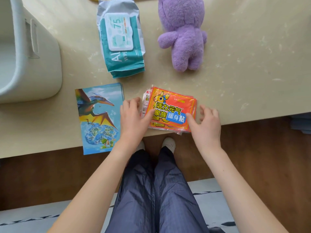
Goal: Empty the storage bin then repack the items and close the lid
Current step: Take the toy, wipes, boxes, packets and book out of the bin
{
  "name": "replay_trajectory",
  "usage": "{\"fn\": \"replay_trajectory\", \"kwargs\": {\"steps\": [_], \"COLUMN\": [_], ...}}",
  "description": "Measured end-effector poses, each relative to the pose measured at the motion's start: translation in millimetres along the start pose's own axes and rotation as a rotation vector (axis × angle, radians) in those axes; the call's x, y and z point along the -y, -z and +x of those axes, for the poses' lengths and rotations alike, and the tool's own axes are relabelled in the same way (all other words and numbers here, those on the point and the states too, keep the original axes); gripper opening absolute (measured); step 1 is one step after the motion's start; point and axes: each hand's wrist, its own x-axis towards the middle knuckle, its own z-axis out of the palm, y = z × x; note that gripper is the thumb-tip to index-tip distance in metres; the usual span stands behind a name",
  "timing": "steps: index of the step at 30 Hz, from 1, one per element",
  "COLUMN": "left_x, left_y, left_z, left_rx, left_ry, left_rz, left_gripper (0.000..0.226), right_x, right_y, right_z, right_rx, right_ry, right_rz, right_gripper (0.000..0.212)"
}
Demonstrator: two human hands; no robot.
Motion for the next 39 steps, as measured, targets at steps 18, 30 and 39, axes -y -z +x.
{"fn": "replay_trajectory", "kwargs": {"steps": [18,30,39], "left_x": [5.3,20.1,23.6], "left_y": [3.9,-0.2,-3.6], "left_z": [-4.8,-26.5,-21.8], "left_rx": [0.091,0.066,0.055], "left_ry": [-0.06,-0.2,-0.221], "left_rz": [-0.074,-0.004,-0.036], "left_gripper": [0.056,0.092,0.086], "right_x": [11.5,40.1,28.6], "right_y": [-16.4,-18.7,-11.0], "right_z": [-9.5,49.9,43.2], "right_rx": [0.053,0.183,0.145], "right_ry": [0.085,0.539,0.486], "right_rz": [0.16,-0.229,-0.151], "right_gripper": [0.055,0.044,0.05]}}
